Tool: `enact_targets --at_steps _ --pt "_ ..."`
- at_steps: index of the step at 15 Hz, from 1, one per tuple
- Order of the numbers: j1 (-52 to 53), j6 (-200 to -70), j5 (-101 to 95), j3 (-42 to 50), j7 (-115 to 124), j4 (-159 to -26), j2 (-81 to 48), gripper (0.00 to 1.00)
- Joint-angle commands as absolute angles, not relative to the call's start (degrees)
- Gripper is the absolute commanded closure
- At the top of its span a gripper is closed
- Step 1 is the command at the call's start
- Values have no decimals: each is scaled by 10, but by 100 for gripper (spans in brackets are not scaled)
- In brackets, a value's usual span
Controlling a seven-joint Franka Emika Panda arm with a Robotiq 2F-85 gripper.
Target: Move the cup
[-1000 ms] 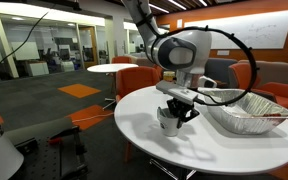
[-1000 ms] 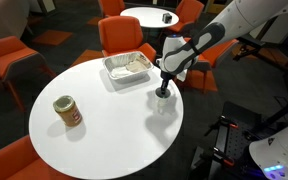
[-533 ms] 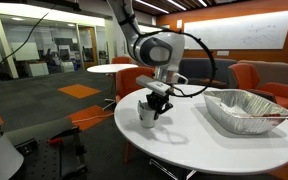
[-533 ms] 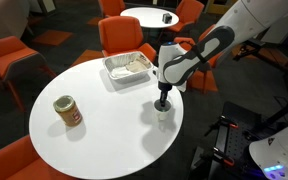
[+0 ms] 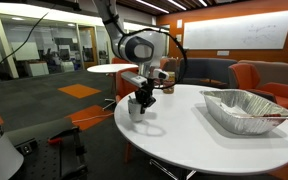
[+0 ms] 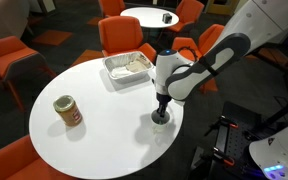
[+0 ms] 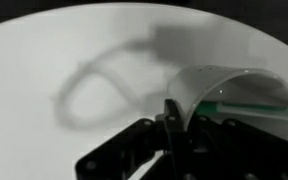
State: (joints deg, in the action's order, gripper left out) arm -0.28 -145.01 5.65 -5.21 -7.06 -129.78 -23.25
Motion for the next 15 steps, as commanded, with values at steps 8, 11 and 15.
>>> enact_targets --at_steps 8,11,15 --pt "32 -1488 -10 -16 -8 -1306 -234 63" --pt "21 -1471 -36 -13 -57 -1314 -217 41" --pt "-29 -1407 -2 -40 -178 -1331 -143 12"
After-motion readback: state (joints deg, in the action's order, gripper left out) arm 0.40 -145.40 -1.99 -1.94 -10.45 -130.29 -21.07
